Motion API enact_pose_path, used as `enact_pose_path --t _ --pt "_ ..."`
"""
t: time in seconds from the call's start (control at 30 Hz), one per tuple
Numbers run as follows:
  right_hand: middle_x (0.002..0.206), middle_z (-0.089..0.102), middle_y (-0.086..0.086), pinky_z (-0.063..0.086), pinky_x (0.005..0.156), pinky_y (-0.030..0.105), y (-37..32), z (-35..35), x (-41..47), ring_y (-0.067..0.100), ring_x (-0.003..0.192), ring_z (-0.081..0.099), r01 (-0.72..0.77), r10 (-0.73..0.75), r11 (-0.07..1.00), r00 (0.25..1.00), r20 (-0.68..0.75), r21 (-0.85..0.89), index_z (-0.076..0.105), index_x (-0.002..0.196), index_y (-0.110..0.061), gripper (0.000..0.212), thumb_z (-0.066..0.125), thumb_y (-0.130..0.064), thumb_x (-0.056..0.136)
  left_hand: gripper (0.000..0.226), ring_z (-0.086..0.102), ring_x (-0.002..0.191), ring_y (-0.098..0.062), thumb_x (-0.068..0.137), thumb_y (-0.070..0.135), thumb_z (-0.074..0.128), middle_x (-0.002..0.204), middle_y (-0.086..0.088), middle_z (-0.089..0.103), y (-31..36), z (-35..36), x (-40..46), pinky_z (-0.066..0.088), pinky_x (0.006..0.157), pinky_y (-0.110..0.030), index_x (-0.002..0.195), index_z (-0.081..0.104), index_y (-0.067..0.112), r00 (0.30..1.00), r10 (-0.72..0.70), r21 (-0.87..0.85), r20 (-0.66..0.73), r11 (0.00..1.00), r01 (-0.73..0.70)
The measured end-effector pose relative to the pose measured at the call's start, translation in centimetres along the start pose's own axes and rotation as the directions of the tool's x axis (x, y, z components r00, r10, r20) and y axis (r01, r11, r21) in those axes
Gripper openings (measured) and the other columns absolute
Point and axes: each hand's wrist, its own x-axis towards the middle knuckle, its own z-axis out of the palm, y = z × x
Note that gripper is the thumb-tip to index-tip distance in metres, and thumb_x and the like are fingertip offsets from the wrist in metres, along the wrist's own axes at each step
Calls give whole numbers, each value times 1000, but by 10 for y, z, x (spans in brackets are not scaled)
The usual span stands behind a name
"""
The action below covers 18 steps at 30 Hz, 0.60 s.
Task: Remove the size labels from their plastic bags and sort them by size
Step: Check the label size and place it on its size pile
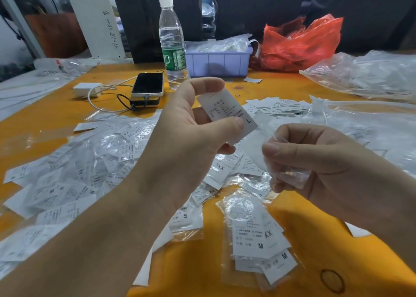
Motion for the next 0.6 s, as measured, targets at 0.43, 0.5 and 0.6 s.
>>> enact_pose_path --t 0.43,0.5,0.6 --pt "57 55 3 44 51 21 2 1 0 12 50 50 -4 5 999 1000 27 -44 67 66 -11 15 77 -22 62 40 72 86 -15 80 9 75 90 -3 67 2 3 -4 57 67 -22 110 58 29 998 16 84 65 996 -22" --pt "58 55 4 44 51 21 2 1 0 12 50 49 -6 8 998 1000 25 -58 68 67 -11 15 77 -23 63 40 72 85 -16 80 9 74 92 -6 67 2 4 -4 56 68 -22 110 58 29 998 17 84 68 996 -23" --pt "60 56 6 44 52 23 2 1 0 12 50 48 -2 2 995 1000 4 -96 70 66 -16 11 75 -25 65 44 73 83 -16 75 12 78 88 -4 69 1 5 -4 56 69 -21 110 58 29 997 4 73 72 997 -10"
